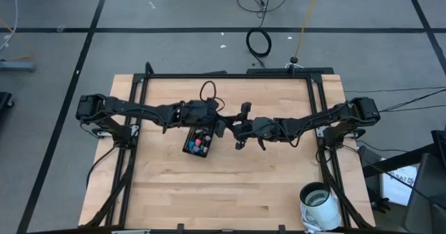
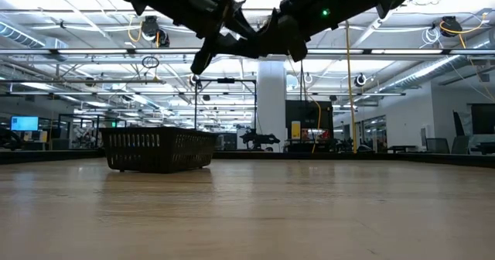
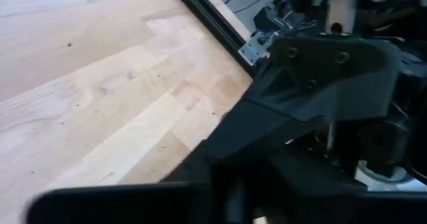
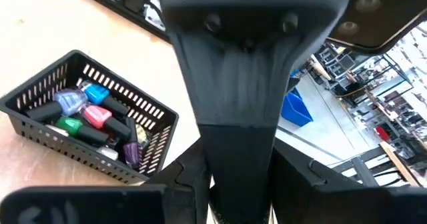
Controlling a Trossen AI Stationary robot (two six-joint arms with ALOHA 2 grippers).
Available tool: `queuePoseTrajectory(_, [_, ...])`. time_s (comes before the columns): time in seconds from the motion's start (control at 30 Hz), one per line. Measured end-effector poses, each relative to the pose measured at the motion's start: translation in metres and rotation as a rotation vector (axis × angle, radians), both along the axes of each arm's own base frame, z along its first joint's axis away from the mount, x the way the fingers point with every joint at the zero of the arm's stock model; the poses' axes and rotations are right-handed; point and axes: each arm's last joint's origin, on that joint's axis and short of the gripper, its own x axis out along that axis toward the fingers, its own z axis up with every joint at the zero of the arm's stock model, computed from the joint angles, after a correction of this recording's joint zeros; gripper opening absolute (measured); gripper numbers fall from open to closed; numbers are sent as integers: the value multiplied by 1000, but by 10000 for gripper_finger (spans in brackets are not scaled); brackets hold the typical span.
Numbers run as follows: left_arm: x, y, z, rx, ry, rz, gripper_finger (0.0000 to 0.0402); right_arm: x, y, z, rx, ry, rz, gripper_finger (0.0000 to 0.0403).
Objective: Pick & Place Nail Polish
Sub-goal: Put the dark green nail polish into the basket
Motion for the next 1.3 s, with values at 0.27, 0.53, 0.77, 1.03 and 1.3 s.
queuePoseTrajectory(0.27, [-2,9,-1,74,23,-26,43,-2,3,-4,53,31,-27,129])
queuePoseTrajectory(0.53, [-14,24,-1,179,136,9,43,-12,16,-13,186,114,-92,191])
queuePoseTrajectory(0.77, [-27,18,-8,166,293,51,43,-30,20,-8,251,165,-104,203])
queuePoseTrajectory(1.03, [-46,-29,-20,77,508,12,43,-62,4,-4,277,106,-192,189])
queuePoseTrajectory(1.3, [-53,-49,-50,78,677,161,49,-91,-8,-2,330,-42,-206,185])
